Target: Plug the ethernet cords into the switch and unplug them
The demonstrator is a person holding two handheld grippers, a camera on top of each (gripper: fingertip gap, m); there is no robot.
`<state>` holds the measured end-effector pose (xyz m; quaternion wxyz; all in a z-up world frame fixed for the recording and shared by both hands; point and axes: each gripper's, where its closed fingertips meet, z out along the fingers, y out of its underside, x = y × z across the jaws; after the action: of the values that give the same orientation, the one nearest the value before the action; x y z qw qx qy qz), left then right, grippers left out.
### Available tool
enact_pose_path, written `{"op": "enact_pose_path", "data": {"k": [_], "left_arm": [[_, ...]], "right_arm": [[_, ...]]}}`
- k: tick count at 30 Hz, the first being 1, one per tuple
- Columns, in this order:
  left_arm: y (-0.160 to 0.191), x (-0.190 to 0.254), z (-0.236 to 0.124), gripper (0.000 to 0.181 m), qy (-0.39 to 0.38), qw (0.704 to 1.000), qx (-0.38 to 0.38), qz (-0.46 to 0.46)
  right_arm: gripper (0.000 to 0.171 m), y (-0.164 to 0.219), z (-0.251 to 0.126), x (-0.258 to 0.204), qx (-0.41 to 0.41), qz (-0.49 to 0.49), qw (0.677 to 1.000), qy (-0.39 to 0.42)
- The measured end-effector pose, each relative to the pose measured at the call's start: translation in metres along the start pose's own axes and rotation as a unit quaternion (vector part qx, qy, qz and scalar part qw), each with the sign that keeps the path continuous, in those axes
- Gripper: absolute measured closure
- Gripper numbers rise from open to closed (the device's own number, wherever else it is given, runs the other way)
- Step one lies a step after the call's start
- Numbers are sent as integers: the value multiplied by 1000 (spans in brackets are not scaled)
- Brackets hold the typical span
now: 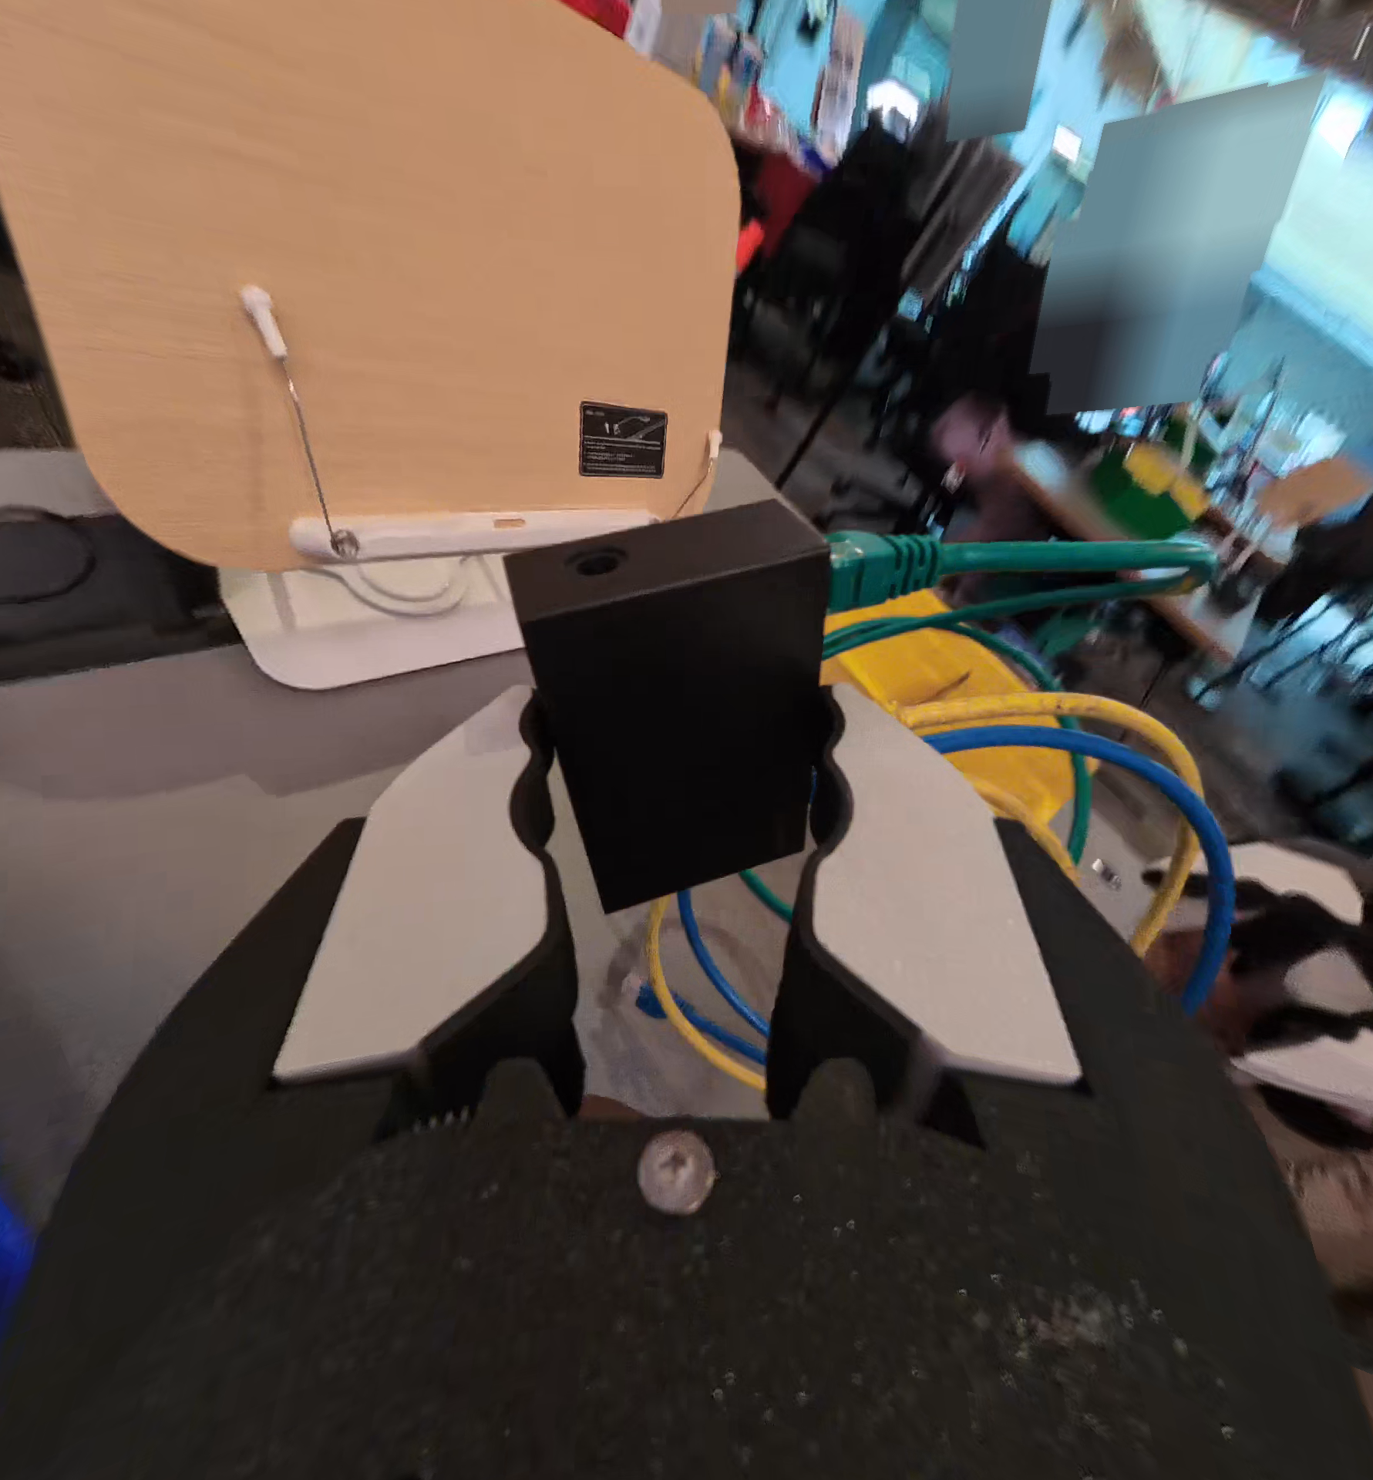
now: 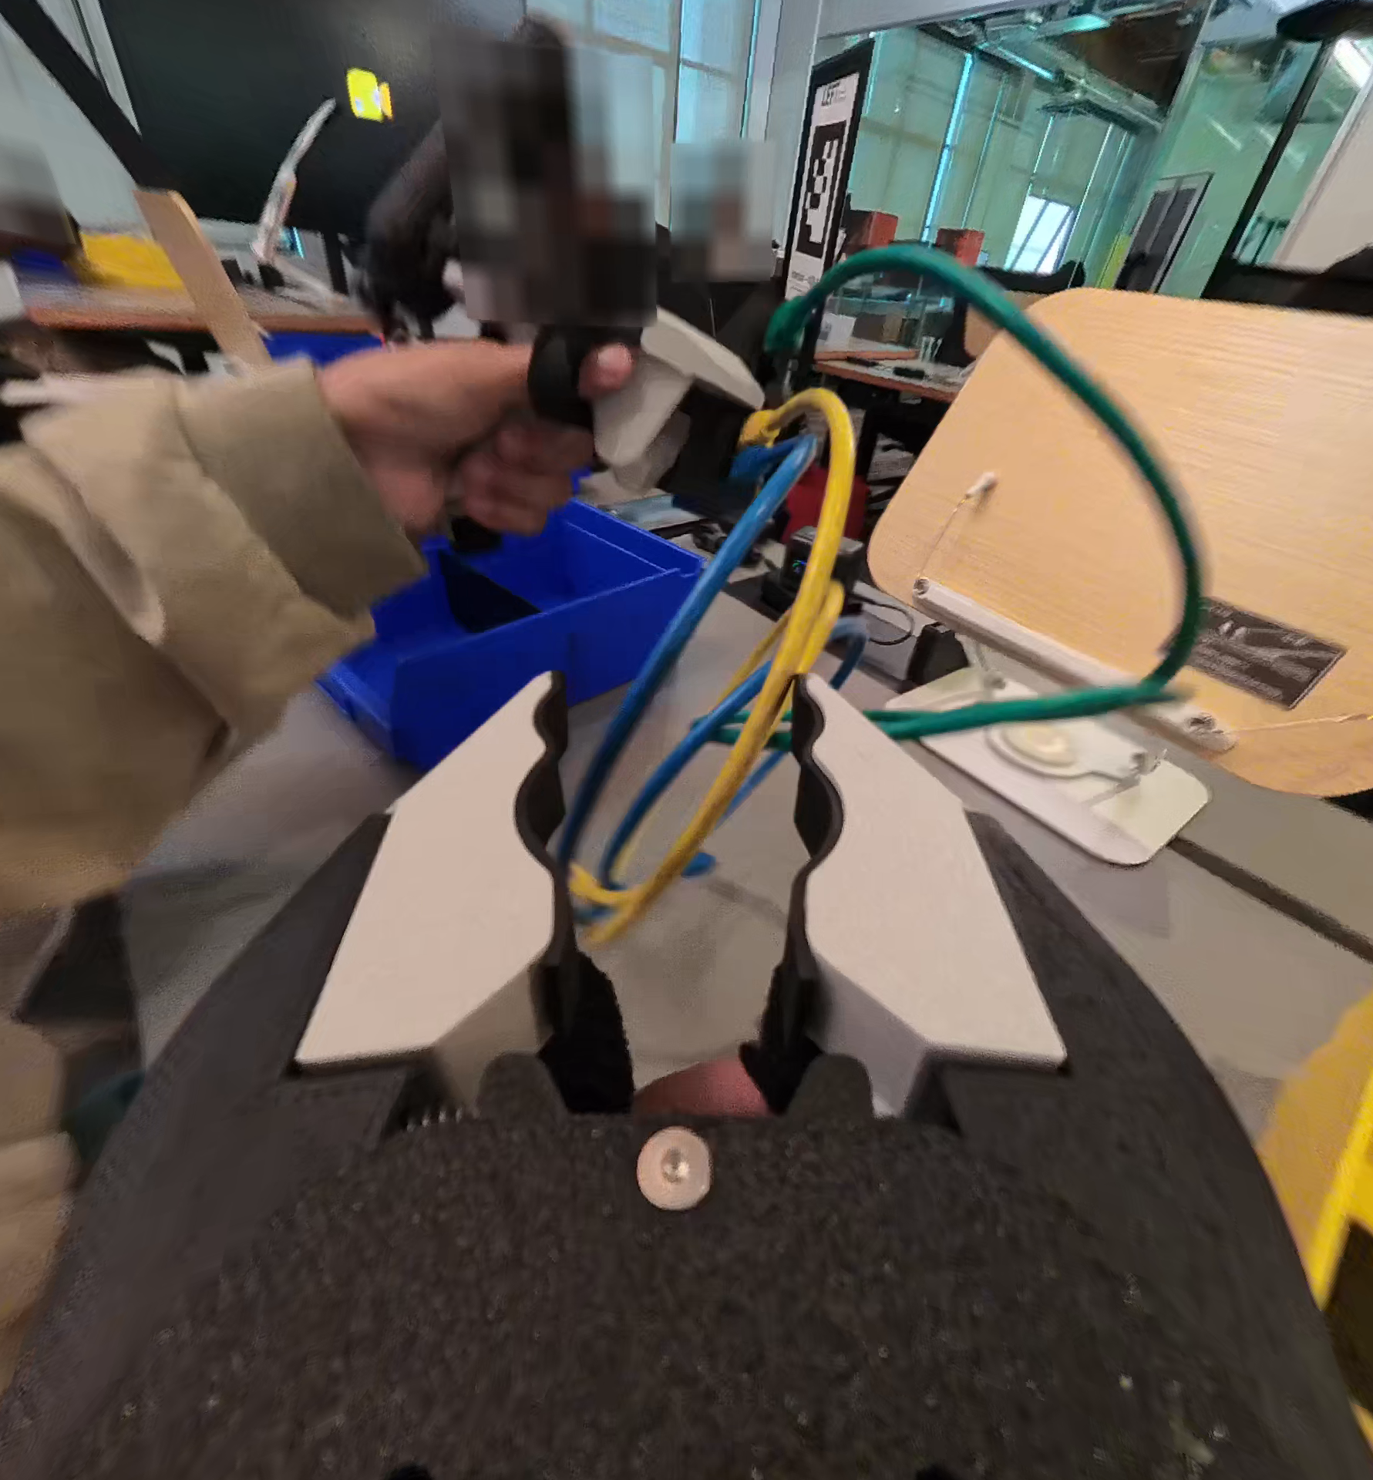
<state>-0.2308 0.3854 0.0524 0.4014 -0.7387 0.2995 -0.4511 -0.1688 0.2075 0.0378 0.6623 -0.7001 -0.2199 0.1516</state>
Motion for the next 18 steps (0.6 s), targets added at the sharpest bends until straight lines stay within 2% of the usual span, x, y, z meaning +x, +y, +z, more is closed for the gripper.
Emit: {"op": "enact_pose_path", "data": {"k": [3,7,8,9,10,11,14,16,18], "left_arm": [[26,-3,4,119,4,997,57,-54],[66,10,18,119,22,993,73,-93],[73,17,21,119,31,993,76,-90],[79,23,23,119,33,992,83,-85],[84,26,23,119,30,992,90,-77],[89,29,21,119,31,993,96,-62],[102,38,8,120,35,995,90,20],[112,46,-4,129,47,992,80,82],[122,44,-11,114,22,987,63,144]], "right_arm": [[114,1,2,-3,-3,78,997,-15],[106,46,19,22,-102,45,993,29],[108,56,24,27,-114,53,992,33],[130,65,27,33,-119,60,990,45],[161,68,27,42,-113,59,990,63],[171,69,26,51,-102,46,990,85],[171,71,15,75,-106,-61,984,127],[171,57,5,86,-83,-124,978,147],[171,45,0,84,-62,-169,975,131]]}}
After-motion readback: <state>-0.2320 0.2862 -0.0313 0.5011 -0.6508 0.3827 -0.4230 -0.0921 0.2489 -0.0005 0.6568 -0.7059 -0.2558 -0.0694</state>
